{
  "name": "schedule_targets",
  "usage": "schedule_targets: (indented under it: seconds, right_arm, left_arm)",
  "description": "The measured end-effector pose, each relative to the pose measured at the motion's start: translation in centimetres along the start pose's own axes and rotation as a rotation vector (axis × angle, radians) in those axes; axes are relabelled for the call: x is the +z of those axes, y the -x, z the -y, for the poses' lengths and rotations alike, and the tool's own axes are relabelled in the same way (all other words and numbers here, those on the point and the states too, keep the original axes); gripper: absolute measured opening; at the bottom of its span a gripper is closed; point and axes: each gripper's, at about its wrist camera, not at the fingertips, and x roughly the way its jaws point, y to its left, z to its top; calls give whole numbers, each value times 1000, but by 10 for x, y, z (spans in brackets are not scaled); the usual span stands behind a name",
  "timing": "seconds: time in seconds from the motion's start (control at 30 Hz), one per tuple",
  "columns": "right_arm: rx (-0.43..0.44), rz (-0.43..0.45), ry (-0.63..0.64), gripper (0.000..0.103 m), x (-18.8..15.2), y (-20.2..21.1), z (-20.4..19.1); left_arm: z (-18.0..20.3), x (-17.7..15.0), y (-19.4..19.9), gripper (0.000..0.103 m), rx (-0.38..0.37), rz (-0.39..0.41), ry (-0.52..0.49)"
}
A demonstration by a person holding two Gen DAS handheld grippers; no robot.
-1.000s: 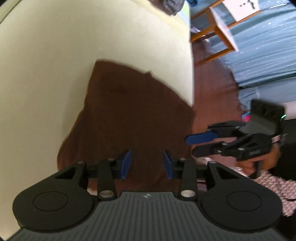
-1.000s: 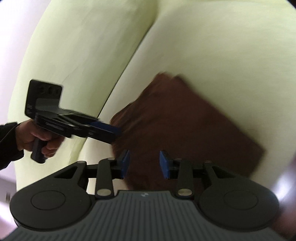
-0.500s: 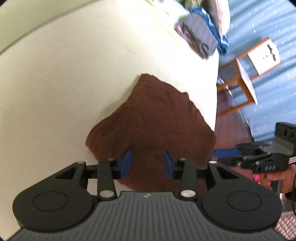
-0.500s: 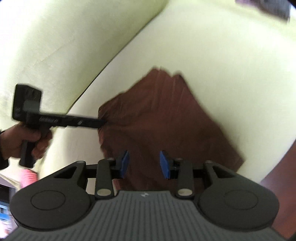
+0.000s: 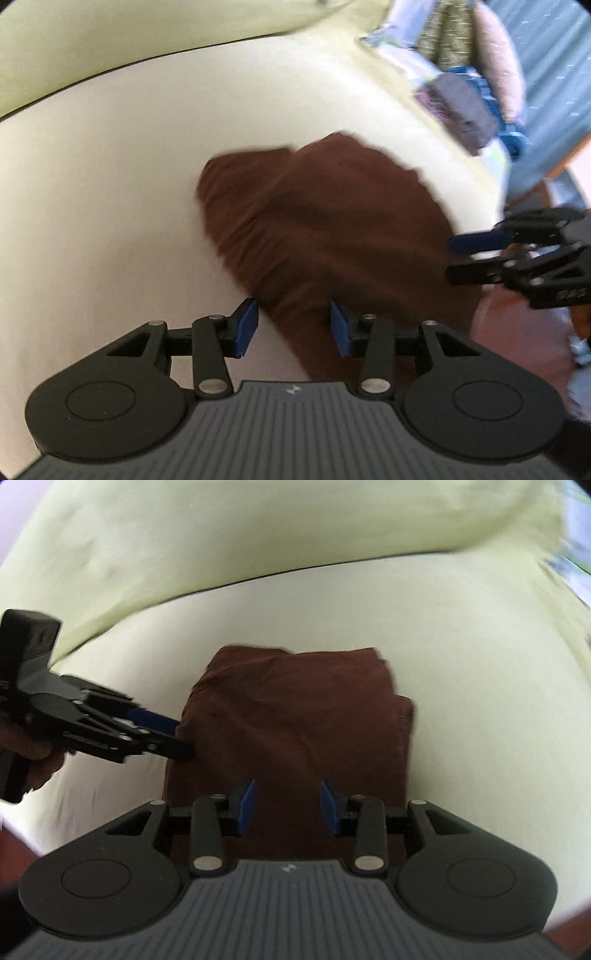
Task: Fold clothes
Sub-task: 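Move both open grippers over the folded shorts to square them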
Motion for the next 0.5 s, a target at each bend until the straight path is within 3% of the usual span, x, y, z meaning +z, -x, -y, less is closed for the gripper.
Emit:
schedule_targets:
  seconds: [0.13,0.37,0.5]
  right_arm:
    - [-13,38,135,34,-15,-3,-2]
    - [-188,94,319,35,-38,-31,-30]
    - [-200,173,187,35,-36,-8,-41]
  left_arm:
    - [16,-25,0,53,61,129,-95]
    - [27,-43,5,56,145,224,-174]
    - [36,-55,37,56,197,293,-188]
